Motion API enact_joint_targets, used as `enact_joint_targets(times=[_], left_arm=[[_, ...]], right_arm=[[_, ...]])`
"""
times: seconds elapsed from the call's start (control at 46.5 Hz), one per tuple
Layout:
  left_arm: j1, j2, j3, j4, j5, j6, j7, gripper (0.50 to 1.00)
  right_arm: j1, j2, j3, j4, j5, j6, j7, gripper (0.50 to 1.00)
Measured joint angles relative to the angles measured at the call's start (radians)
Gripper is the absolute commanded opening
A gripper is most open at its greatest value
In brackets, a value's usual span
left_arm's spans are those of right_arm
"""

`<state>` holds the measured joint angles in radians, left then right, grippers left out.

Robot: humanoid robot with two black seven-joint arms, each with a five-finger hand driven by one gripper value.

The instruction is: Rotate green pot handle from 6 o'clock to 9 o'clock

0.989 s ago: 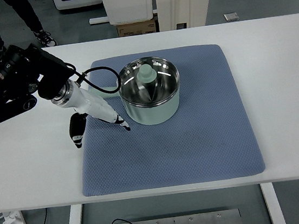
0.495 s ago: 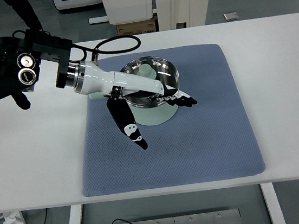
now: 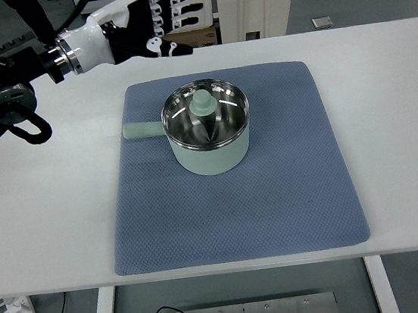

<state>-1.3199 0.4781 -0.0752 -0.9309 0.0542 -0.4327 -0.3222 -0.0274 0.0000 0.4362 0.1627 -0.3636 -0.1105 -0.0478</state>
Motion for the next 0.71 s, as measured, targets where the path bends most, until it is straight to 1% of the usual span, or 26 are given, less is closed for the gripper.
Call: enact_joint_targets(times=[0.108, 0.215, 0.43, 0.71], left_arm=[[0.031, -0.005, -0.002, 0.068, -0.1, 0.051, 0.0, 1.0], [0.058, -0.03, -0.002, 0.126, -0.226, 0.113, 0.0, 1.0], [0.097, -0.053, -0.026, 0.143, -0.397, 0.242, 0.003, 1.0], [0.148, -0.076, -0.055, 0.159, -0.537, 0.288, 0.012, 1.0]], right_arm=[[0.0, 0.0, 0.0, 0.0, 0.0, 0.0, 0.0, 1.0], [0.0, 0.0, 0.0, 0.0, 0.0, 0.0, 0.0, 1.0], [0.0, 0.0, -0.001, 0.0, 0.0, 0.0, 0.0, 1.0], [0.0, 0.0, 0.0, 0.0, 0.0, 0.0, 0.0, 1.0]])
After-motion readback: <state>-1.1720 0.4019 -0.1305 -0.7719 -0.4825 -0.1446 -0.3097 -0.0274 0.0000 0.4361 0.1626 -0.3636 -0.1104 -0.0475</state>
